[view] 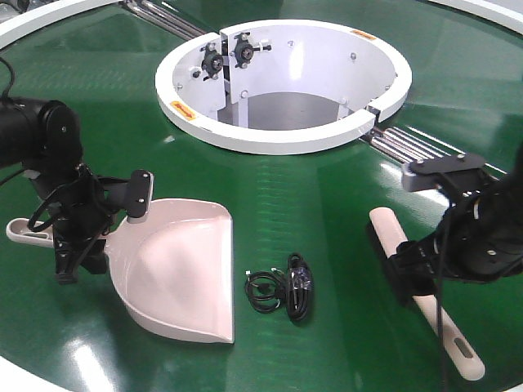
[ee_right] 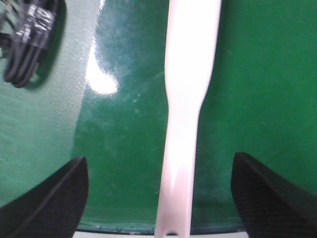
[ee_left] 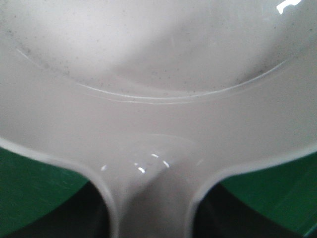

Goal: Clean and inspect green conveyor with broom and dustpan
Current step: 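Reach the right gripper to the pink brush handle and grasp it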

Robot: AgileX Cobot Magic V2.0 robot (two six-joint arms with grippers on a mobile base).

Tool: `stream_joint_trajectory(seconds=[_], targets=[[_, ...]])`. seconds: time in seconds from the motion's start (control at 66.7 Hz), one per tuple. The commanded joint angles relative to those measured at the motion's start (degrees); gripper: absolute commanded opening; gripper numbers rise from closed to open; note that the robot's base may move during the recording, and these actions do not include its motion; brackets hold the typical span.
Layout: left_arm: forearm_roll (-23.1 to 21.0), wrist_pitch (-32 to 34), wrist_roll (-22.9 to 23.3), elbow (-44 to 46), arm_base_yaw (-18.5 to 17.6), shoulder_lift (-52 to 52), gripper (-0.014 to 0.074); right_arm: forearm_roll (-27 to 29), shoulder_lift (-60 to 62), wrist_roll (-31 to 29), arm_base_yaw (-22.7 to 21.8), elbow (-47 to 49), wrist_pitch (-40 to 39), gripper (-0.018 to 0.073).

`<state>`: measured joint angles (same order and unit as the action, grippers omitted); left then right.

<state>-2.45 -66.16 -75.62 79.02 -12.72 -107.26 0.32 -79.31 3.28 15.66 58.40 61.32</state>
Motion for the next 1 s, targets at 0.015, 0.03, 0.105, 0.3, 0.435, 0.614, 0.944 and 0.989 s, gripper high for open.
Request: stream_joint_trajectory(seconds=[0.015, 0.03, 0.105, 0.3, 0.435, 0.614, 0.944, 0.989], targets=[[-1.17, -0.28, 0.24, 1.57, -0.25, 2.45, -0.0008, -2.59, -2.35, 0.1, 0.0, 1.9, -1.08, 0.0573], [-1.17, -0.28, 0.24, 1.57, -0.25, 2.45, -0.0008, -2.75, -2.61, 0.15, 0.0, 1.9, -1.15, 0.0573], [-1.17, -0.28, 0.24, 1.57, -0.25, 2.45, -0.0008, -3.68, -5.08, 0.64, 0.0, 1.9, -1.15, 0.0573], [-1.17, -0.28, 0.24, 1.57, -0.25, 2.45, -0.0008, -6.12, -10.78, 3.53, 0.0, 1.9, -2.16, 0.0571], [-1.17, -0.28, 0.24, 1.57, -0.25, 2.45, -0.0008, -5.68, -13.67, 3.53, 0.0, 2.22, -2.21, 0.0538], [-1.17, -0.28, 0.24, 1.57, -0.25, 2.45, -0.0008, -5.68, -15.75, 3.48, 0.0, 2.29, -2.44, 0.0411], [-1.17, -0.28, 0.24, 1.57, -0.25, 2.45, -0.0008, -4.7, -15.39, 3.82, 0.0, 2.68, -3.81, -0.0016], [-1.17, -0.28, 0.24, 1.57, -0.25, 2.45, -0.0008, -4.7, -14.58, 4.45, 0.0, 2.9, -3.93, -0.0013]])
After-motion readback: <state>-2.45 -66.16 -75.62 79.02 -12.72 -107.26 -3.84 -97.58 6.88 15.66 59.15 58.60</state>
